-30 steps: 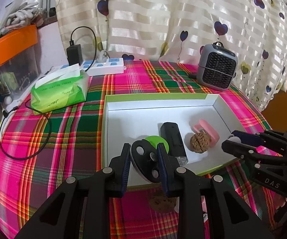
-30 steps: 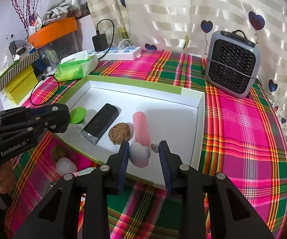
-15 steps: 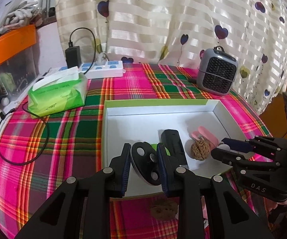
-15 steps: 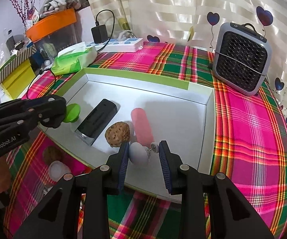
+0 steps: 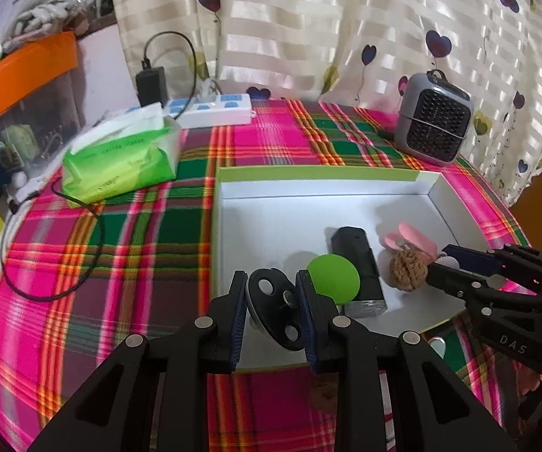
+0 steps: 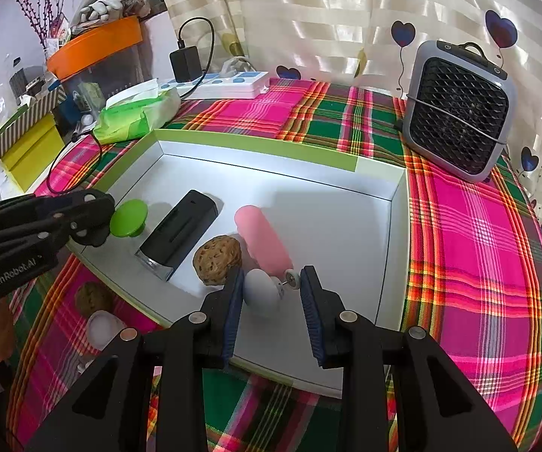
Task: Organize objects
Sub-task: 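Carry the black oval device and white egg object with both tools into the box, then open both tools to release the black device and white egg in the box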
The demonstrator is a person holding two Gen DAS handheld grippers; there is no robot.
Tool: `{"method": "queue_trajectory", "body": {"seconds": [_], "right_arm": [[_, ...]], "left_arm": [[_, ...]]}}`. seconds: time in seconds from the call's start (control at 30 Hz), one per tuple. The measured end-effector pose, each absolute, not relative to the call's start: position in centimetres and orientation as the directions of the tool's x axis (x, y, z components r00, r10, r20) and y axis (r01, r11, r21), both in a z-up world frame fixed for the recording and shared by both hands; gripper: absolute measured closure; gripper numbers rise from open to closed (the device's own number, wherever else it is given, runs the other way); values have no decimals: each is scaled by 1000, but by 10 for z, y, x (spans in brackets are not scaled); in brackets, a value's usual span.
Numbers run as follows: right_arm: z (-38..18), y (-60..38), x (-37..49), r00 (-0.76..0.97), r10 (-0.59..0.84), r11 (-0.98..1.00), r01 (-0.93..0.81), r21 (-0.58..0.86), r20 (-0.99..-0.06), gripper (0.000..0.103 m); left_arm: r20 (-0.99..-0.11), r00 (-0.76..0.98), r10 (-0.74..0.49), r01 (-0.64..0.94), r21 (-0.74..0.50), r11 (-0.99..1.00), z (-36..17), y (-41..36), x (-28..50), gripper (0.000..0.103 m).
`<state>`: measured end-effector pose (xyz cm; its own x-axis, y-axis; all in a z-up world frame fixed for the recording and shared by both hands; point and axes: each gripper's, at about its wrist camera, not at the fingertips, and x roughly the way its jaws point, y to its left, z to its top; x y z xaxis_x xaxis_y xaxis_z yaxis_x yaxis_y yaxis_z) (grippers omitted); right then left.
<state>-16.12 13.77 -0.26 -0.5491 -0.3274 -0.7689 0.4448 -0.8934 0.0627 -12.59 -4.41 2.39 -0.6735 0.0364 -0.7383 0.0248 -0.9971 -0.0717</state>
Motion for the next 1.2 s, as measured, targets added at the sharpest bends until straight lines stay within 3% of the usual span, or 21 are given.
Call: {"method": "queue_trajectory", "body": {"seconds": [0.9,1.2], "right_arm": [[-6,129,-168,-568,-289,-896,444,9,-771,71],[0,135,-160,-590,-289,-900,436,4,-754,60]], "left_arm": [[-729,-679,93,-2,-126,-992,17,-38,-151,79],[-724,-683,99,-2,-133,-991,17,-41,-147,74]]}}
